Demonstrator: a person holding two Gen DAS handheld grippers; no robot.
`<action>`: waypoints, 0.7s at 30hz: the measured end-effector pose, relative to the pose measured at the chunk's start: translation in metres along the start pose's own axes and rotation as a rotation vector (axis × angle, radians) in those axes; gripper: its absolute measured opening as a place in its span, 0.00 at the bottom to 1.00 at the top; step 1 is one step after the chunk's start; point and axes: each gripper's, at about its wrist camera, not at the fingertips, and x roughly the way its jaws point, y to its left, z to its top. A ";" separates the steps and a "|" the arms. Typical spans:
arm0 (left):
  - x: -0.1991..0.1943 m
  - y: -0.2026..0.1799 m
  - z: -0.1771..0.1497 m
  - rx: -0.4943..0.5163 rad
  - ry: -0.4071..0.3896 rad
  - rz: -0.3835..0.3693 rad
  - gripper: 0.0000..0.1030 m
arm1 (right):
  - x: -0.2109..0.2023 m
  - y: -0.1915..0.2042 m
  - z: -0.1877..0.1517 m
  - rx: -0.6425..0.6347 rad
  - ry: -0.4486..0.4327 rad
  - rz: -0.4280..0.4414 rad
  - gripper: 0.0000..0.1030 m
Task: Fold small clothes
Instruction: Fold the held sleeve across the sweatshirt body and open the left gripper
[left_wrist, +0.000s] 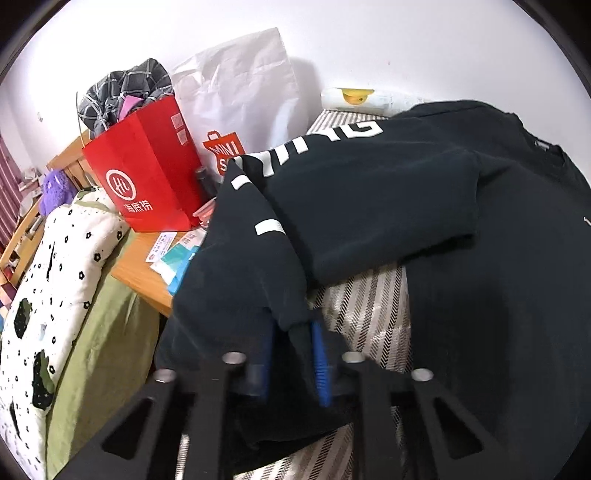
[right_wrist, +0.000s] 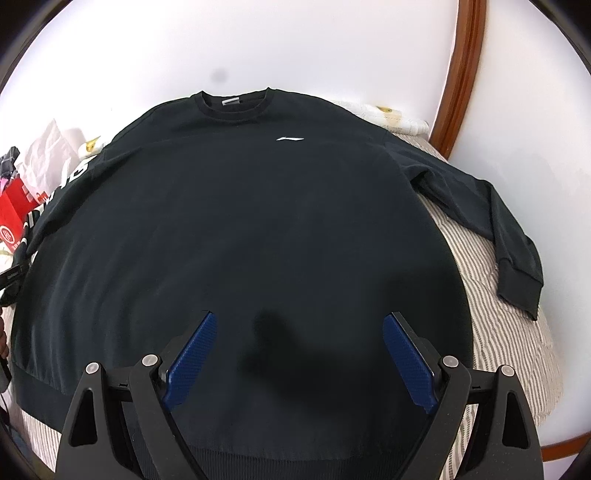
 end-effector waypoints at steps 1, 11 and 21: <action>-0.005 0.002 0.002 -0.008 -0.005 0.000 0.12 | 0.001 0.000 0.000 0.002 0.000 0.007 0.88; -0.072 -0.023 0.033 -0.032 -0.113 -0.123 0.10 | -0.009 -0.018 0.007 0.043 -0.045 0.082 0.88; -0.146 -0.151 0.054 0.180 -0.187 -0.324 0.10 | -0.027 -0.056 -0.002 0.076 -0.111 0.095 0.88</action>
